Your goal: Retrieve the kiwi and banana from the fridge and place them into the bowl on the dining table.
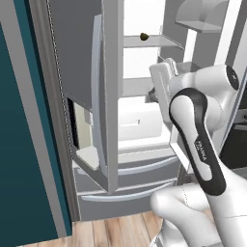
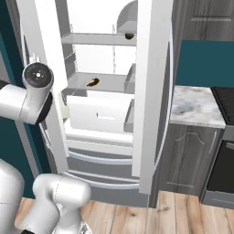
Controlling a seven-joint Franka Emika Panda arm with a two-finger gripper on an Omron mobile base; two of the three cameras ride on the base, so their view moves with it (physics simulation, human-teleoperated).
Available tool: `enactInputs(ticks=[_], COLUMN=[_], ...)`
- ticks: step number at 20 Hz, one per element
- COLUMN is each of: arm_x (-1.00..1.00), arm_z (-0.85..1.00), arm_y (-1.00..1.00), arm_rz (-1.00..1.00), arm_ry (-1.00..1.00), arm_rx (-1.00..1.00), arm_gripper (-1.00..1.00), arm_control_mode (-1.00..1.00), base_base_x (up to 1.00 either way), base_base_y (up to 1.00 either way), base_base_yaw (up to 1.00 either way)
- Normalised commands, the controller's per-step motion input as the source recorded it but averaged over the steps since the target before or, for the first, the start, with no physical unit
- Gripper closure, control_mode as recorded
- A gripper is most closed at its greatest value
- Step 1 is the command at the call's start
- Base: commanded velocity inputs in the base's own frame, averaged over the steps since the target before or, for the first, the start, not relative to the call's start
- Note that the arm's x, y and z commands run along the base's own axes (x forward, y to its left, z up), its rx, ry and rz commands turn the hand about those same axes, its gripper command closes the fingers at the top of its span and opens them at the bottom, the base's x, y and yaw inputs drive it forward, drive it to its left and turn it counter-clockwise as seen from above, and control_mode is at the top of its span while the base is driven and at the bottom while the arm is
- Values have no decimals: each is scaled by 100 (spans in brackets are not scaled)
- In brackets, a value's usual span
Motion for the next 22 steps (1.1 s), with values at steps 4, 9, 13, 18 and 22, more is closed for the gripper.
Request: enactInputs(ticks=[4,9,13,18,22], arm_x=[8,31,46,26,58], arm_z=[0,-8,-1,0,-1], arm_y=[-12,-11,-7,-10,-4], arm_rz=[0,0,0,-2,-6], arm_ry=[0,0,0,4,7], arm_rx=[5,3,0,0,0], arm_gripper=[-100,-100,-100,-100,-100], arm_control_mode=[-100,-100,-100,-100,-100], base_base_x=[0,0,0,0,0], base_base_y=[0,0,0,0,0], base_base_yaw=[0,0,0,0,0])
